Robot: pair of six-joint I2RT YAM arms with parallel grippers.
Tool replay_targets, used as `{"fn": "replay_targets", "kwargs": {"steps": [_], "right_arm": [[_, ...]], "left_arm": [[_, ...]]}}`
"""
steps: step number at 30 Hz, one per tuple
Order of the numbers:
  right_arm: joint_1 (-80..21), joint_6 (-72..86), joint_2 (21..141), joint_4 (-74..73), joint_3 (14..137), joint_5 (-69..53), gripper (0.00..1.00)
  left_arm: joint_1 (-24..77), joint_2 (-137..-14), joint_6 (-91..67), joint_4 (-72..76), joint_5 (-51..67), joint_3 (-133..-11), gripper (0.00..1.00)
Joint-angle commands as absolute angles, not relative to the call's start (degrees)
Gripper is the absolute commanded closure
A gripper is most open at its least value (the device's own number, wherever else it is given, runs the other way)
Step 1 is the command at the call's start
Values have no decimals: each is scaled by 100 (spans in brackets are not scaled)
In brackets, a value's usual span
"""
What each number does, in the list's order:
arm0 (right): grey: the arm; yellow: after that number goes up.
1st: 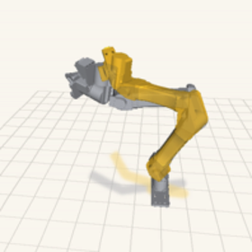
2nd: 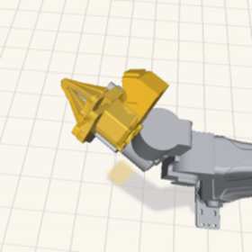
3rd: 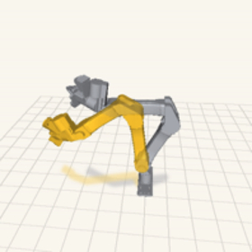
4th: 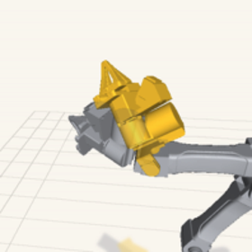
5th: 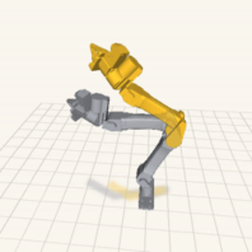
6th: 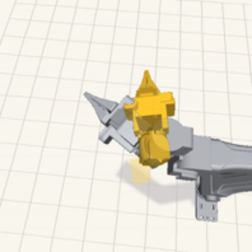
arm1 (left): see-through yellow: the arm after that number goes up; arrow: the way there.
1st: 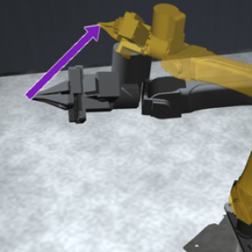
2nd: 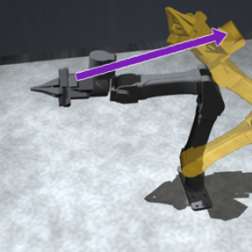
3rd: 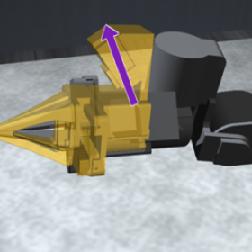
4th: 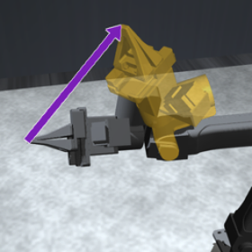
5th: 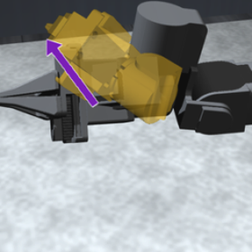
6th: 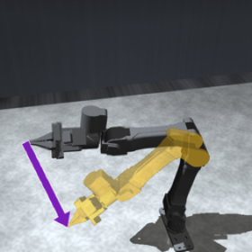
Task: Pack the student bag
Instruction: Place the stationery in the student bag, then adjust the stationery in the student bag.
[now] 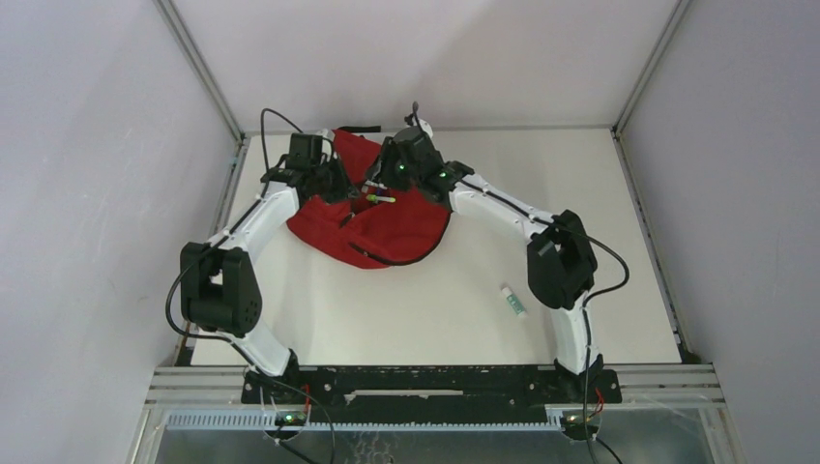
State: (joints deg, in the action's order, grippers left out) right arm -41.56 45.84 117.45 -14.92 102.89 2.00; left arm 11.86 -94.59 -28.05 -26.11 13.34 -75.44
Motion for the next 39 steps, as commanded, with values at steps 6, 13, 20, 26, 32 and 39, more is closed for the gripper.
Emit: {"fn": "replay_targets", "kwargs": {"steps": [6,13,20,26,32,39], "right_arm": [[-4059,4161,10705,-1315,9663,-20,43],[-3640,3339,9104,-1736,7607,1272,36],[-3343,3329,9240,-1422,7306,245,56],[-3454,3518,10926,-2286,9246,200,71],[-3680,3517,12017,-2662,10644,-301,73],[-3999,3487,12461,-2770,11451,-1260,76]], "left_arm": [[1202,-9088,-2911,-2435,1671,-7461,100],[1199,-9124,-2884,-2324,2004,-7491,100],[1196,-9127,-2865,-2307,2027,-7550,100],[1198,-9060,-2823,-2391,2041,-7559,100],[1201,-9101,-2747,-2503,2014,-7593,100],[1202,-9075,-2702,-2563,1973,-7636,100]]}}
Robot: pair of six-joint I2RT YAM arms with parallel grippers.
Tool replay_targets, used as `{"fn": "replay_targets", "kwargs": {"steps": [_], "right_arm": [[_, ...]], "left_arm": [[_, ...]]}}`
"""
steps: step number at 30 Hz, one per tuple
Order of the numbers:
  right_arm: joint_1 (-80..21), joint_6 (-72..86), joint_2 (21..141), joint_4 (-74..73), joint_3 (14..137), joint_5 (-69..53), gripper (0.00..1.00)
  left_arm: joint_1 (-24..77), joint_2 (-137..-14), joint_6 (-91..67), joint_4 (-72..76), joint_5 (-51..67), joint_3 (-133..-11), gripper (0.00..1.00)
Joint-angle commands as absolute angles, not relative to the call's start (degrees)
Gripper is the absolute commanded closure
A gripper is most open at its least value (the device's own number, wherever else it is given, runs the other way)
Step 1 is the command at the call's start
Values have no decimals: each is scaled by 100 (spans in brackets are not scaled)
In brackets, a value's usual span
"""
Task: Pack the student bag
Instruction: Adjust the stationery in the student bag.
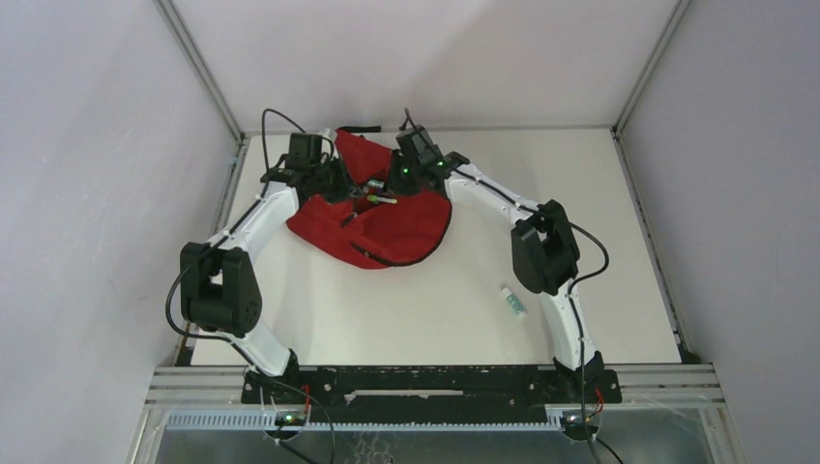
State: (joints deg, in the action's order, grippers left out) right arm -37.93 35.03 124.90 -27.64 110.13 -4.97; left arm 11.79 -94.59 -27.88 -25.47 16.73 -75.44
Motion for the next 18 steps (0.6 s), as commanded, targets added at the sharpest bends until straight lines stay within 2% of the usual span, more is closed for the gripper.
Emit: {"fn": "replay_targets", "kwargs": {"steps": [1,5,9,13,18], "right_arm": [[-4047,3470,12470,-2786,11503,-1407,77],[-4114,3493,12564,-2816,11685,-2224,78],[-4091,3373,12206,-2841,11337,-1453,76],[-4016,3134,11819,-2899,10881,-312,63],[-3944,2873,11808,-3189,10930,229,45]], "left_arm": [[1196,-9073,-2694,-2573,1955,-7635,100],[1187,-9068,-2692,-2582,1939,-7622,100],[1179,-9050,-2692,-2584,1939,-7612,100],[1183,-9027,-2683,-2586,1912,-7584,100],[1179,-9026,-2681,-2584,1884,-7562,100]]}}
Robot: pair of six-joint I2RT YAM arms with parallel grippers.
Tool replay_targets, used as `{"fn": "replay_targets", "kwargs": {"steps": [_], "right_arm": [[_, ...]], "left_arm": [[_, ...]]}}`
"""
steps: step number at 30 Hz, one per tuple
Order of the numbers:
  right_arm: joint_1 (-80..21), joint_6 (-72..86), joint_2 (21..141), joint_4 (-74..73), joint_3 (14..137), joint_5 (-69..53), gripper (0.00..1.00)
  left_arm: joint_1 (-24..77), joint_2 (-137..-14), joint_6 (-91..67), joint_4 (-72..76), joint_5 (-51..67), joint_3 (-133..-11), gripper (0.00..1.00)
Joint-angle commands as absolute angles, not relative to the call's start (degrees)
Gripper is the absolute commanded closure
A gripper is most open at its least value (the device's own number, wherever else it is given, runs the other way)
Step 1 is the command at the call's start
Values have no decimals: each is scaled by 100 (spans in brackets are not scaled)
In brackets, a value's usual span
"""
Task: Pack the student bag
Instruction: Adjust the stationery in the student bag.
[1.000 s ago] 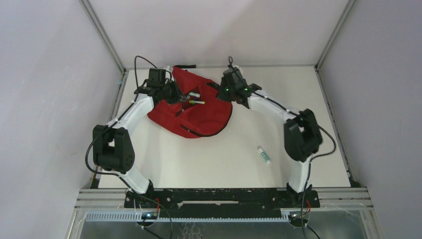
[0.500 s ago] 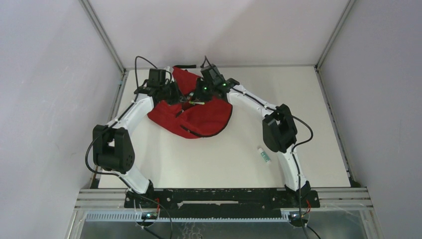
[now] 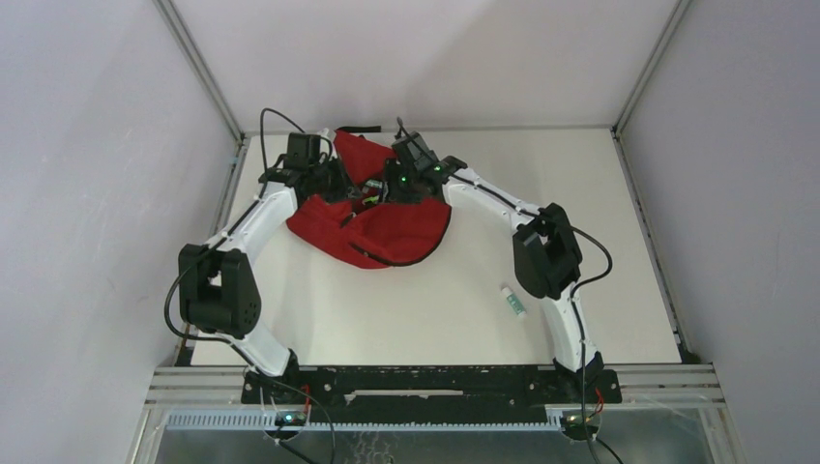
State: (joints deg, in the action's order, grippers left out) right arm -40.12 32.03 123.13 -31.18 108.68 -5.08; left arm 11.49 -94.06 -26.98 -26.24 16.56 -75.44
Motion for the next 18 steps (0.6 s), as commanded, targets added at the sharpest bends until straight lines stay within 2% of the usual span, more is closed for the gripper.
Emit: {"fn": "replay_targets", "kwargs": {"steps": [1,5,11,18], "right_arm": [[-3931,2864,11819,-3198,10919,231,45],[-3929,2885,11856,-3131,10827,128,45],[-3899,2956,11930,-2878,10834,168,52],[-3806,3004,12480,-3074,11675,113,51]], "left_arm": [[1180,-9026,-2686,-2584,1887,-7566,100],[1183,-9038,-2707,-2577,1905,-7557,100],[1178,-9017,-2702,-2568,1905,-7516,100],[1178,-9009,-2711,-2541,1910,-7484,100]]}}
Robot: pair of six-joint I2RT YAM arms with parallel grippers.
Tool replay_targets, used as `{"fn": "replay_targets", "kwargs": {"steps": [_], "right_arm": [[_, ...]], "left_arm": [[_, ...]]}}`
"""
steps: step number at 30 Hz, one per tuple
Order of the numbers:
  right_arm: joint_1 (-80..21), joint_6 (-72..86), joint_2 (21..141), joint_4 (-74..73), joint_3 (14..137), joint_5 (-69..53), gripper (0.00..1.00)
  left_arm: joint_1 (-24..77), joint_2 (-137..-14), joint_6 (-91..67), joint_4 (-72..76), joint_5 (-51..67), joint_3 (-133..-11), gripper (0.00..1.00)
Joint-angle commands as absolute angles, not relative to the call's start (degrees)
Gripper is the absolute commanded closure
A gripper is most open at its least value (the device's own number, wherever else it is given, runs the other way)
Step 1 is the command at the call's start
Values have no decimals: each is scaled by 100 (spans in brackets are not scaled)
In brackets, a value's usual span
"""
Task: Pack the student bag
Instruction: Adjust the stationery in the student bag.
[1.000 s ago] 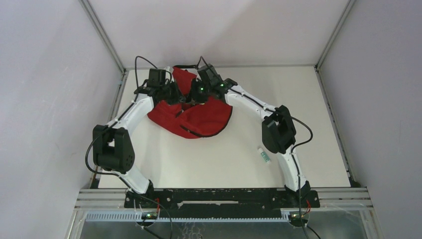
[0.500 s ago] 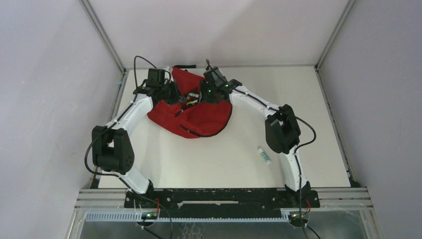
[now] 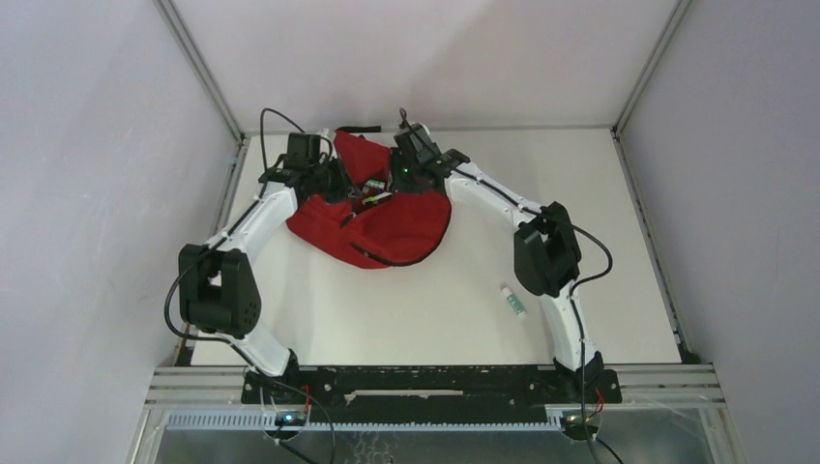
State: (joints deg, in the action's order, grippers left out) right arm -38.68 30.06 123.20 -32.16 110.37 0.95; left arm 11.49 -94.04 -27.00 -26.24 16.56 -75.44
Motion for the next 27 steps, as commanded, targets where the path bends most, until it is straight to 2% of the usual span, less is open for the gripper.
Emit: {"fn": "replay_targets", "kwargs": {"steps": [1,6,15,22,27], "right_arm": [[-3807,3017,12535,-3070,11747,77,52],[-3789,3045,12856,-3163,12209,-245,68],[-3762,3199,13013,-3025,12337,-711,75],[-3661,3510,13618,-3097,13014,-976,80],[-3509,4303,13952,-2590,12972,-1851,84]], "left_arm": [[1180,-9004,-2713,-2548,1910,-7487,100],[1181,-9010,-2707,-2551,1939,-7491,100],[1180,-9029,-2699,-2549,1942,-7497,100],[1178,-9009,-2705,-2547,1942,-7479,100],[1178,-8976,-2718,-2549,1938,-7479,100]]}}
